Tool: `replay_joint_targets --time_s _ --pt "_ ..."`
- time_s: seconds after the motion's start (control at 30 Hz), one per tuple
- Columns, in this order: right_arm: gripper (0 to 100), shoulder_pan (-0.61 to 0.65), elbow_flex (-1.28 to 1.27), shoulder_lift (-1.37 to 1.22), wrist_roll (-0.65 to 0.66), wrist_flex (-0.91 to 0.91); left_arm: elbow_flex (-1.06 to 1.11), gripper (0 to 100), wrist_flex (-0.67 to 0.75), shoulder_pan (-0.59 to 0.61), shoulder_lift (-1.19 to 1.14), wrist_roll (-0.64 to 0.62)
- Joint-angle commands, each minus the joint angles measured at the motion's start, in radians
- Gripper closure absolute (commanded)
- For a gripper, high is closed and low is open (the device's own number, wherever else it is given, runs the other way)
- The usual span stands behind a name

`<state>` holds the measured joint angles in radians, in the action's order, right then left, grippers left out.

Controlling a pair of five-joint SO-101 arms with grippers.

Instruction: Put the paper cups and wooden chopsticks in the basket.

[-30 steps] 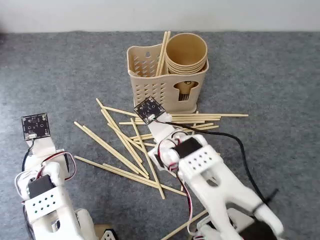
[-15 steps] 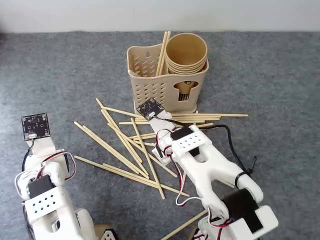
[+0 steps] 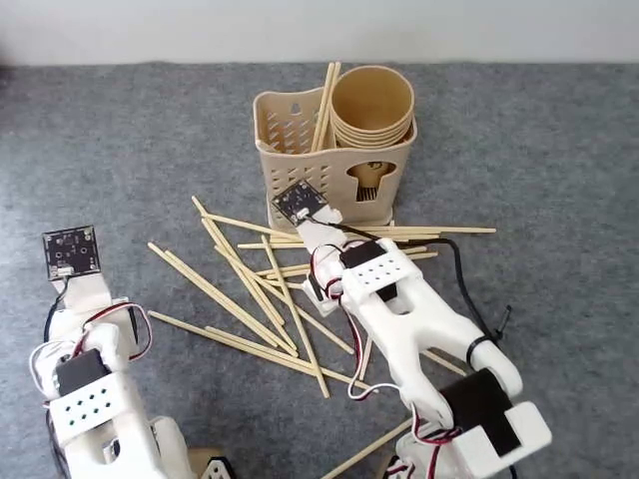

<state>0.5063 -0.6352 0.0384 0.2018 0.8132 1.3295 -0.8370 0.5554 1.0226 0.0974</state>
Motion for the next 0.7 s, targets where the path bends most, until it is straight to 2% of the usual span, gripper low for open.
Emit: replay_joint_targets --time_s 0.0,0.17,0.37,0.67 --pt "85.0 -0.007 0.052 0.005 0.011 0.056 -0.007 94 0.021 -0.009 0.025 -0.002" --pt "84.2 0.007 0.052 0.002 0.011 0.084 -0.007 94 0.021 -0.011 0.025 -0.002" --pt "70.8 0.004 0.052 -0.01 0.011 0.084 -0.007 94 0.021 -0.011 0.025 -0.002" --pt "76.7 0.007 0.133 -0.151 0.011 0.084 -0.007 94 0.021 -0.011 0.025 -0.002"
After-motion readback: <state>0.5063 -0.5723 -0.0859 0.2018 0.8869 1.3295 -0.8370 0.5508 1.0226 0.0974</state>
